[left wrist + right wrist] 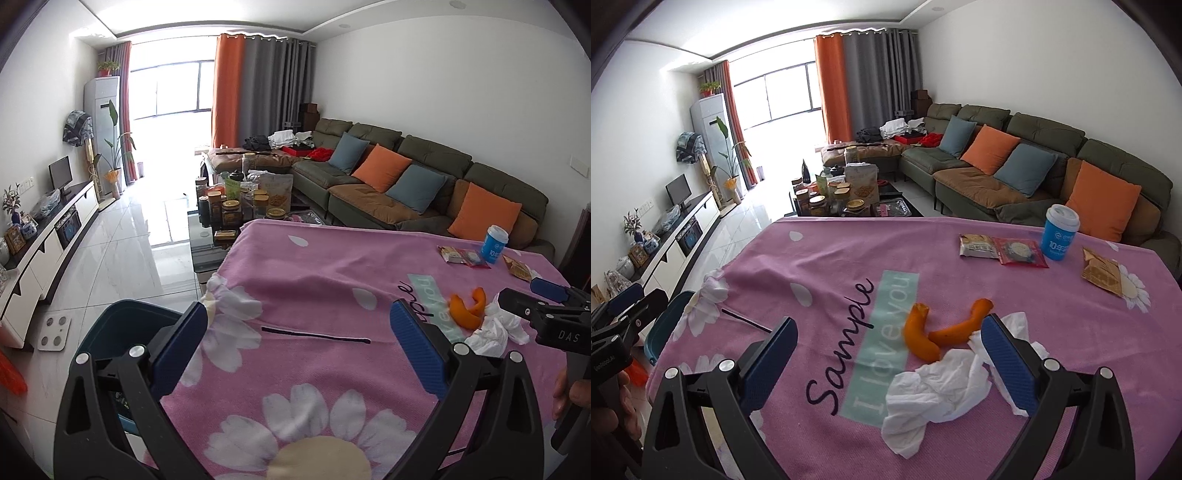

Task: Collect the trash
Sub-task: 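Approach the white tissues with both grippers open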

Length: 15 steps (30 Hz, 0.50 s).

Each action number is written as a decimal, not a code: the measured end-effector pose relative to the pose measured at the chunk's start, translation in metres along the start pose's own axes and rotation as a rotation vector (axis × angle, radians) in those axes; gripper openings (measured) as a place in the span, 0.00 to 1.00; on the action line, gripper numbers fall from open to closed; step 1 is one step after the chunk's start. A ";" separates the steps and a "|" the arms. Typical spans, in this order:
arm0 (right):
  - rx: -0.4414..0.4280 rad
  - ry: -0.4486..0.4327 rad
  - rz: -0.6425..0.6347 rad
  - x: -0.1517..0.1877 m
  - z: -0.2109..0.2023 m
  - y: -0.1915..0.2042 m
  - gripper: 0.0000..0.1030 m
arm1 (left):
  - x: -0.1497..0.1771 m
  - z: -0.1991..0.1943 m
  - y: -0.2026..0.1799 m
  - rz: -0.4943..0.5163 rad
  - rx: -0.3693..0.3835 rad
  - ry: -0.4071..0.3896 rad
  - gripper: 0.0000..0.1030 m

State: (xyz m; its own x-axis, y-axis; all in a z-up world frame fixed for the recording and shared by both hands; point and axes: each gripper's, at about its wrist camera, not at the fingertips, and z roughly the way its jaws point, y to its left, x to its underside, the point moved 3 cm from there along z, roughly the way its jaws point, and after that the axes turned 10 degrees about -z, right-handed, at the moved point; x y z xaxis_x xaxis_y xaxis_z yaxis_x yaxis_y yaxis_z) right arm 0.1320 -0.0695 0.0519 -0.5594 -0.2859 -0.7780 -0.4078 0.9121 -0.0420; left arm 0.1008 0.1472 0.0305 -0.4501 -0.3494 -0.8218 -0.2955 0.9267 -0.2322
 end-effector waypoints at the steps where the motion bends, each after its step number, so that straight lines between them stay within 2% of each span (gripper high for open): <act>1: 0.009 -0.002 0.006 0.002 -0.003 -0.004 0.93 | 0.001 0.000 -0.004 0.007 0.009 0.003 0.95; 15: 0.110 0.014 0.087 0.034 -0.031 -0.055 0.93 | 0.020 0.004 -0.051 0.078 0.090 0.045 0.95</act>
State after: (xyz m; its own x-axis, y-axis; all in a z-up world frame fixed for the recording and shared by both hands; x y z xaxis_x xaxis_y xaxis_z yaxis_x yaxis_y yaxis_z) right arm 0.1127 -0.1384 0.0475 -0.5992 -0.2080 -0.7731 -0.2764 0.9600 -0.0441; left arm 0.1105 0.0935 0.0234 -0.5065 -0.2797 -0.8156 -0.1819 0.9593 -0.2160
